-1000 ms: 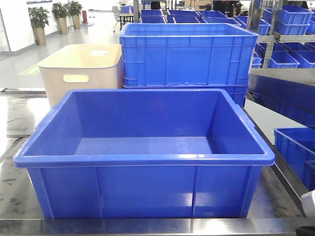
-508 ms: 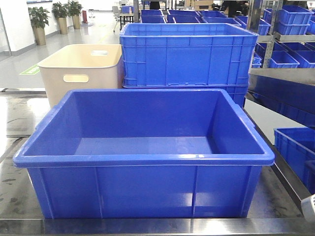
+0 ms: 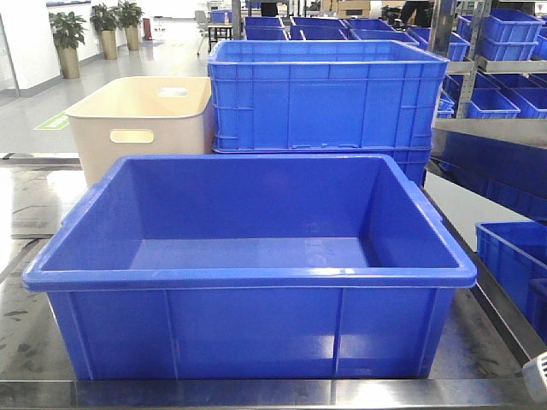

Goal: Pick red and yellow blocks into blue bin

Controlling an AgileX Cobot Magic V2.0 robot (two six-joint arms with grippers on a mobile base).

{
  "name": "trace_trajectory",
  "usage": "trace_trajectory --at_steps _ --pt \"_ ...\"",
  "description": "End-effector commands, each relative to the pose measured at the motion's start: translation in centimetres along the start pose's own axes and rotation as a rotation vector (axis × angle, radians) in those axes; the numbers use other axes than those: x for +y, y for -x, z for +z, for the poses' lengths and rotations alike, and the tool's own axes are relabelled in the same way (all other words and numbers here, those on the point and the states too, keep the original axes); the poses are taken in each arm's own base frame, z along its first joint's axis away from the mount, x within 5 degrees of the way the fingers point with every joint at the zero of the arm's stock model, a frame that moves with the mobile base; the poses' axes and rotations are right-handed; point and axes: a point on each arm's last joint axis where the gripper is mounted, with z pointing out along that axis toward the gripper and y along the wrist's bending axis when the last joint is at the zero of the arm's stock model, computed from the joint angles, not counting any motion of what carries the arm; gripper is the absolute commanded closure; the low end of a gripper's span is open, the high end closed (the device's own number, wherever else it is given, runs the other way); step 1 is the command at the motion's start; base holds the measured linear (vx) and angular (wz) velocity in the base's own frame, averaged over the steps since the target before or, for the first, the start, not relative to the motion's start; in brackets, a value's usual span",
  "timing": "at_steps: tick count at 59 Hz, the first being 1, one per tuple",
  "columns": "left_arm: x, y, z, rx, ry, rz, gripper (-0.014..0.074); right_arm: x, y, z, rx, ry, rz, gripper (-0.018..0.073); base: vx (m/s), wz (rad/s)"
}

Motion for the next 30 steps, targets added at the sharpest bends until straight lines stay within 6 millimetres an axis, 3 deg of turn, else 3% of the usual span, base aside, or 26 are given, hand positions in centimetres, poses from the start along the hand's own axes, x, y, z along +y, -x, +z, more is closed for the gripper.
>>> trace_trajectory --at_steps 1,15,23,30 --pt "-0.1 1.4 -0.5 -0.103 -0.008 -0.007 0.0605 -0.1 1.2 -0.7 -0.085 -0.007 -0.012 0.0573 0.00 0.00" --pt "0.5 0.6 -1.9 -0.165 0.042 0.022 0.0603 -0.1 1.2 -0.7 -0.085 -0.007 -0.011 0.0573 0.00 0.00" --pt "1.1 -2.0 -3.3 -0.303 0.087 -0.004 0.0603 -0.1 1.2 -0.7 -0.085 -0.007 -0.011 0.0573 0.00 0.00" --pt "1.3 -5.4 -3.1 -0.414 0.108 -0.014 0.0603 -0.1 1.2 -0.7 -0.085 -0.007 -0.011 0.0573 0.00 0.00"
